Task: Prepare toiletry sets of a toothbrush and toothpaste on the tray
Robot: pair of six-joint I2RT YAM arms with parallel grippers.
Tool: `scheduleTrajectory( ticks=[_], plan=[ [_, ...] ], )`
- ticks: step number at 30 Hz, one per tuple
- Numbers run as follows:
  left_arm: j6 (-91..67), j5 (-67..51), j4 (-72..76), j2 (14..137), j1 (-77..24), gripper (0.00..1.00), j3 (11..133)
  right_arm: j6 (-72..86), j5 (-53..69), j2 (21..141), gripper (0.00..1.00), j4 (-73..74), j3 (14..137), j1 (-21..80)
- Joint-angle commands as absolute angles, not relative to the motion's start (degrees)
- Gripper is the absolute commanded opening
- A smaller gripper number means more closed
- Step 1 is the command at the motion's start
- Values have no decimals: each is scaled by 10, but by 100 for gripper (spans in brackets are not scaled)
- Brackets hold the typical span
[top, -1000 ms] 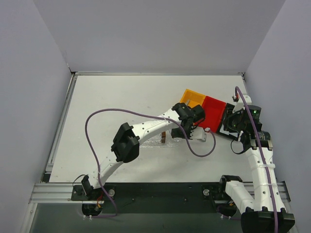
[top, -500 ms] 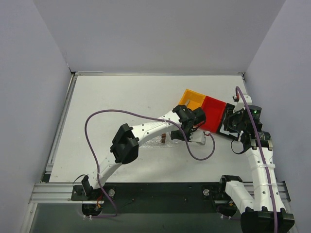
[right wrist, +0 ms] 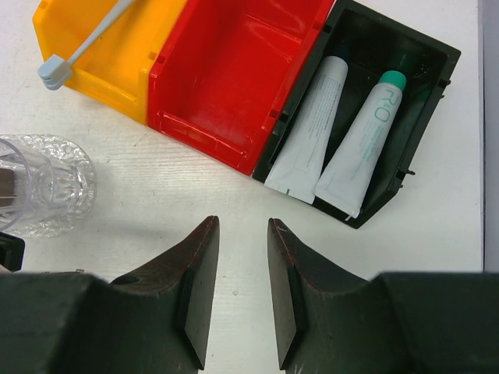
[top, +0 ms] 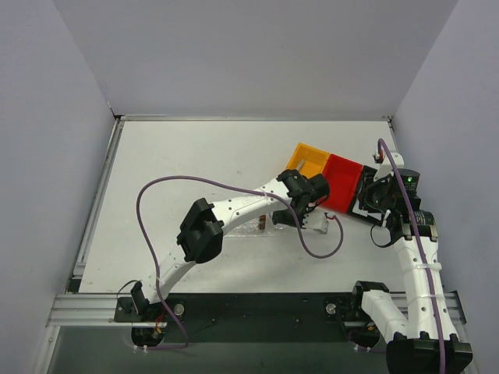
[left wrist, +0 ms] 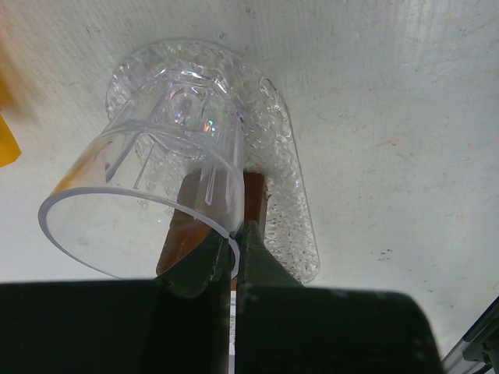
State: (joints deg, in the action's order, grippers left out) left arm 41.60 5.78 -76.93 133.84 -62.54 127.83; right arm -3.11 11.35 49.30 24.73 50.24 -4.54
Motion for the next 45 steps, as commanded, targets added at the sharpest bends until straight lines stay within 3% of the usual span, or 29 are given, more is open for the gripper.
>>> scheduleTrajectory(
  ticks=[1,3,8,26,27,28,29,39,45],
  plan=[
    [427,62,-899,1307,-628,0,1281,-35,121,492,28,246,499,-50],
    [427,61,-900,1309,-628,2,1282,-36,121,491,28,247,499,-50],
    [427,61,-900,1306,-628,19,1285,-36,123,491,28,246,498,-51],
    [414,83,-899,1289,-628,46,1328,-36,125,491,28,247,497,-53],
    [413,83,-900,1287,-628,51,1335,-36,125,491,28,247,497,-53],
    [412,82,-900,1283,-628,63,1339,-36,124,491,29,247,497,-54],
    [410,80,-899,1278,-628,65,1341,-37,124,491,29,247,497,-54],
    [388,62,-896,1212,-627,73,1381,-40,110,496,34,248,495,-55],
    [347,34,-823,1138,-597,74,1335,-43,98,507,40,248,503,-56]
  ],
)
